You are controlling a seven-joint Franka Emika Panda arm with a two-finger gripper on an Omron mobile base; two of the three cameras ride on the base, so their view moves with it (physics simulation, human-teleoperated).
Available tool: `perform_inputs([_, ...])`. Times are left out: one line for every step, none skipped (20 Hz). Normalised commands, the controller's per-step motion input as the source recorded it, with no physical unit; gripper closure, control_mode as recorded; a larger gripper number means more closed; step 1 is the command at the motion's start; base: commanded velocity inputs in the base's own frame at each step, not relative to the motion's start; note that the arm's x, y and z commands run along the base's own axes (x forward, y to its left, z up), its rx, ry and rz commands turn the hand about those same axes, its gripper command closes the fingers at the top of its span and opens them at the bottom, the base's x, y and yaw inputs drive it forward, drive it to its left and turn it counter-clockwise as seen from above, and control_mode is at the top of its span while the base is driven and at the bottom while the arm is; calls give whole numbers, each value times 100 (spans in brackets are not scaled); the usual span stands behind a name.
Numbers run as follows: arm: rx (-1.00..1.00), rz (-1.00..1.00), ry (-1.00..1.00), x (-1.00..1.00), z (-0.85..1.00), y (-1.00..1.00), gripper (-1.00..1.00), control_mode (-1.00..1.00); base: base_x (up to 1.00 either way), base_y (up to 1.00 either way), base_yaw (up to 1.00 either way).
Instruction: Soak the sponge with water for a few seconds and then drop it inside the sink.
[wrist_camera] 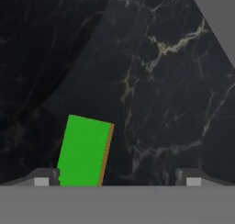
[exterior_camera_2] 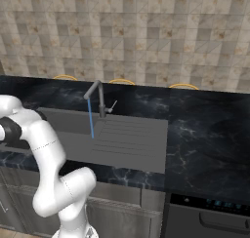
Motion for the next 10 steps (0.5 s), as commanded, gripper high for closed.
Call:
perform_inputs([4, 0, 0, 22, 0, 11, -100, -100, 0, 0, 0])
perform_inputs([3, 0, 0, 20, 0, 10, -100, -100, 0, 0, 0])
perform_inputs([2, 0, 0, 19, 0, 14, -100, -100, 0, 0, 0])
perform_inputs([2, 0, 0, 17, 0, 16, -100, -100, 0, 0, 0])
perform_inputs([1, 0, 0, 13, 0, 19, -100, -100, 0, 0, 0])
perform_inputs([1, 0, 0, 11, 0, 21, -100, -100, 0, 0, 0])
perform_inputs([1, 0, 0, 9, 0, 24, -100, -100, 0, 0, 0])
perform_inputs([0, 0, 0, 9, 0, 29, -100, -100, 0, 0, 0])
perform_inputs([0, 0, 1, 11, 0, 29, -100, -100, 0, 0, 0])
perform_inputs([0, 0, 2, 9, 0, 28, -100, -100, 0, 0, 0])
